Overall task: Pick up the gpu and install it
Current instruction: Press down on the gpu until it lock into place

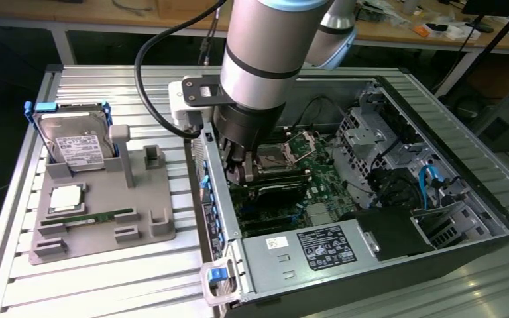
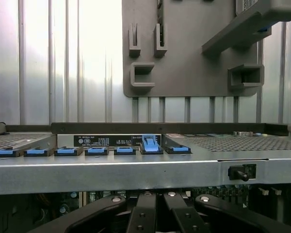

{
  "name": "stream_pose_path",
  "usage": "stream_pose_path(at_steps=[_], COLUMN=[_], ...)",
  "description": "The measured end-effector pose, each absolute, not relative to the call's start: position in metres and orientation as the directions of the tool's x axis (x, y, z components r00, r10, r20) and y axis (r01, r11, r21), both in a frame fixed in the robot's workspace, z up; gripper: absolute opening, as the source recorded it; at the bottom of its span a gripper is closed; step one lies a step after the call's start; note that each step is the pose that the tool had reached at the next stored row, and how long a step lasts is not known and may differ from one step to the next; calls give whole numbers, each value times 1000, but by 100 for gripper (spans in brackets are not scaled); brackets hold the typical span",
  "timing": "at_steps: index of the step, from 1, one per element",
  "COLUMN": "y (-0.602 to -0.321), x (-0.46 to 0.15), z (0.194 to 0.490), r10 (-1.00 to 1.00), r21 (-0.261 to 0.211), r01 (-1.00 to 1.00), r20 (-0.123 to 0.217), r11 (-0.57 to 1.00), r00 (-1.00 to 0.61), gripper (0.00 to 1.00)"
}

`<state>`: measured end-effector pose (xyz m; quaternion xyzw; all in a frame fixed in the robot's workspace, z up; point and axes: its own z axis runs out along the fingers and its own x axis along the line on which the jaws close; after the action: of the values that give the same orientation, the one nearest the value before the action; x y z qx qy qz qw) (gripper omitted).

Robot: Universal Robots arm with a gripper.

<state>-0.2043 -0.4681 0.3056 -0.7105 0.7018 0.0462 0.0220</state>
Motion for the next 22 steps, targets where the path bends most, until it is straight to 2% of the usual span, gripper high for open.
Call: stream_pose_path(at_steps=[22], y=[-468], x=[-197], z=[310], r10=[-995], r21=[34], r01=[-999], r20=[-97], r11=[-14], r00=[11], gripper=[11])
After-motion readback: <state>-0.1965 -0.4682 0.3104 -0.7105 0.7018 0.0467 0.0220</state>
